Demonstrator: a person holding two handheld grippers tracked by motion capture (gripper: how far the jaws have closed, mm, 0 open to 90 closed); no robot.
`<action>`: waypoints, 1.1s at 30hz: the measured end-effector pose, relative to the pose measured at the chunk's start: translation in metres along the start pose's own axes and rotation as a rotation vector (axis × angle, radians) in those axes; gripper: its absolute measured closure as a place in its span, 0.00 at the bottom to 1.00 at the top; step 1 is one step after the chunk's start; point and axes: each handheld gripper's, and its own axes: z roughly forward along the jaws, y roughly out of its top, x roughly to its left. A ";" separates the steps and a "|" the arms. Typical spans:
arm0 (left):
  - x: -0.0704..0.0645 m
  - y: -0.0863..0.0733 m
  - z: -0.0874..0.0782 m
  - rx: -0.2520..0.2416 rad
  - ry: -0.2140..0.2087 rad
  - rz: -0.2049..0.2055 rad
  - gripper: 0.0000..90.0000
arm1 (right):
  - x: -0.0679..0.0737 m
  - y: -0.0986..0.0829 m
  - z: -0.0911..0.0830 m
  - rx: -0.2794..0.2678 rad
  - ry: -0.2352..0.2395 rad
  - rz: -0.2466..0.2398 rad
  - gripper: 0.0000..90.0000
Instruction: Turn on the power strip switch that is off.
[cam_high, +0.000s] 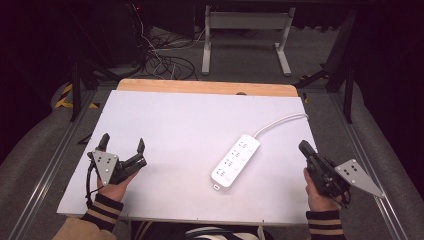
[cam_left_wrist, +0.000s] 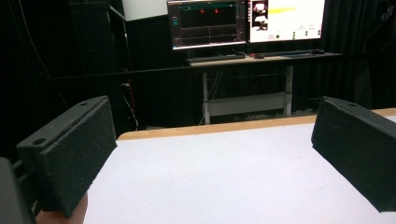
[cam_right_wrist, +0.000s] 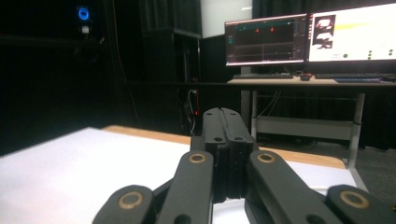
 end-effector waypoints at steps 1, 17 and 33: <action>0.000 0.000 0.000 -0.001 0.000 0.000 0.00 | 0.004 0.004 0.003 0.012 0.009 -0.022 1.00; 0.001 -0.001 0.000 0.005 0.004 0.001 0.00 | 0.057 -0.007 0.130 0.570 0.052 -0.110 0.91; 0.002 -0.001 -0.002 0.004 0.001 -0.001 0.01 | 0.045 -0.046 0.147 0.799 0.023 -0.117 1.00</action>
